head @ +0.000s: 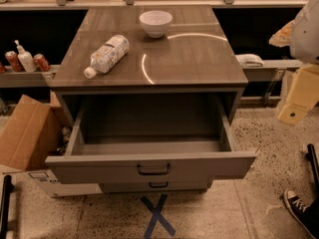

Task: Close top drawer

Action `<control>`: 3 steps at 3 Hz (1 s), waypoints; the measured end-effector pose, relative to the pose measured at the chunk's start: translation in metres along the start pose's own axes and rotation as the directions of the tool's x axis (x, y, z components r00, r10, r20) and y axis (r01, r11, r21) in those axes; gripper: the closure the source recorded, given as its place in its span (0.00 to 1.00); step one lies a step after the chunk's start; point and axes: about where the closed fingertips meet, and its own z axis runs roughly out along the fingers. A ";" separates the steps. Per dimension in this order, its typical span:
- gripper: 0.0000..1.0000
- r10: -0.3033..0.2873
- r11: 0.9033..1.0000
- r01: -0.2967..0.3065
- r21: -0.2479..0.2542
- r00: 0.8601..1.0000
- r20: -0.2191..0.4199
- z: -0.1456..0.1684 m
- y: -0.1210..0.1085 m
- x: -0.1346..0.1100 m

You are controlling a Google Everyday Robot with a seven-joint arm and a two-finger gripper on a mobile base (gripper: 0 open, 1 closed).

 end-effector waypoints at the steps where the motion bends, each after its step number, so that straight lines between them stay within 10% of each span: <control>1: 0.00 0.000 1.000 0.000 0.000 1.000 0.000 0.000 0.000 0.000; 3: 0.00 -0.004 0.988 0.007 -0.152 1.000 0.020 0.052 0.029 -0.013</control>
Offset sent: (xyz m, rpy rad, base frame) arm -0.0026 0.0180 -0.0440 0.0415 0.1189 0.0360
